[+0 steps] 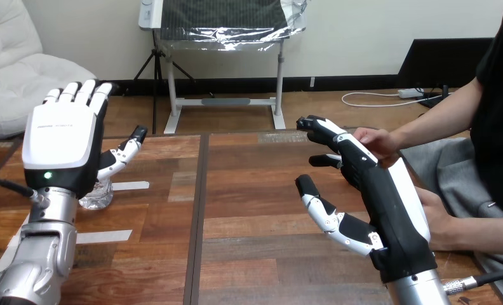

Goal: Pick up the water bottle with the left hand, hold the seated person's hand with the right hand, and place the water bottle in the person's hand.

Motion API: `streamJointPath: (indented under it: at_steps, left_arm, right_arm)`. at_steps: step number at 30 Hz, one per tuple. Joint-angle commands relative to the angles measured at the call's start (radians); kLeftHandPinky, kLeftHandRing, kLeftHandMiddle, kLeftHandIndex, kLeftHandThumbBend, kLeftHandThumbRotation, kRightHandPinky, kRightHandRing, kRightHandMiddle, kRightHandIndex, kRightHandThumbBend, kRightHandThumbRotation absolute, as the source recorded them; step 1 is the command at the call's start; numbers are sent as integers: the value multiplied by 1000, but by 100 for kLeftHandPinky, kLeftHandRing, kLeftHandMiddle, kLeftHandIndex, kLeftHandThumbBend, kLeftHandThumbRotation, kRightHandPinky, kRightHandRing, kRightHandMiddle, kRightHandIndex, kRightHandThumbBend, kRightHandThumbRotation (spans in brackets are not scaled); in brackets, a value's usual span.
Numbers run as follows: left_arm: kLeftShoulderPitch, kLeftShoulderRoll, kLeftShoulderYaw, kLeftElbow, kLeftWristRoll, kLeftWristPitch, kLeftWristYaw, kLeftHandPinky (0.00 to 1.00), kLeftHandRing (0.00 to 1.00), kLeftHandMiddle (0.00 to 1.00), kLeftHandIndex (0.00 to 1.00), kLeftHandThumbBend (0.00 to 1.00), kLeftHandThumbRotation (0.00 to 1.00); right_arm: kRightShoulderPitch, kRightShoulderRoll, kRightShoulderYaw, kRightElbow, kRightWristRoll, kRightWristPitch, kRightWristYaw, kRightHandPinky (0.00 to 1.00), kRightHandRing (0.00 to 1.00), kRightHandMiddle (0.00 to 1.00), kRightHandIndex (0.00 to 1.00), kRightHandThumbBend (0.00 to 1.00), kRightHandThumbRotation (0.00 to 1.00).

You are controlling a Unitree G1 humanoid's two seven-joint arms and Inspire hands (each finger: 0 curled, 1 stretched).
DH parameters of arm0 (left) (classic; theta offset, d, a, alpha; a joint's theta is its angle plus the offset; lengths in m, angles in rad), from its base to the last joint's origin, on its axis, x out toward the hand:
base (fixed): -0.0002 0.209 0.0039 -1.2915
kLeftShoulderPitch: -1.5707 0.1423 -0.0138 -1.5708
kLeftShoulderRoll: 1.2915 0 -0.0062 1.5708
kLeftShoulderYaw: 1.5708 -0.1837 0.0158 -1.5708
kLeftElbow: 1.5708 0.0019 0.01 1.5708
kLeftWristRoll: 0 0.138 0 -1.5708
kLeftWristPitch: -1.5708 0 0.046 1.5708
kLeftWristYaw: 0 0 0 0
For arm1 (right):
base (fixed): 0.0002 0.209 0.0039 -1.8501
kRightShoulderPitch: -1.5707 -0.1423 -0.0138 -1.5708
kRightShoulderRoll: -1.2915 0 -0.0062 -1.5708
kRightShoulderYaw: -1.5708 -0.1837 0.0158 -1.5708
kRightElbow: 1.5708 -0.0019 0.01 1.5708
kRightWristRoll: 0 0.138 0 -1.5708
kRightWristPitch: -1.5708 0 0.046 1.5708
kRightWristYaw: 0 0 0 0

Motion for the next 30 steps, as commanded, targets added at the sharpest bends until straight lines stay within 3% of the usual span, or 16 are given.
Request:
streamJointPath:
  at_steps: [1,30]
  left_arm:
    - [-102,16,-23,39,-18,9,13,89,91,91,88,39,100]
    - [-193,11,-85,208,-67,41,28,94,95,95,93,40,100]
  right_arm:
    - [-62,-4,-15,-2,6,-10,-10,74,87,90,82,27,0]
    - [-79,-11,-23,16,16,-23,-6,73,86,89,81,28,0]
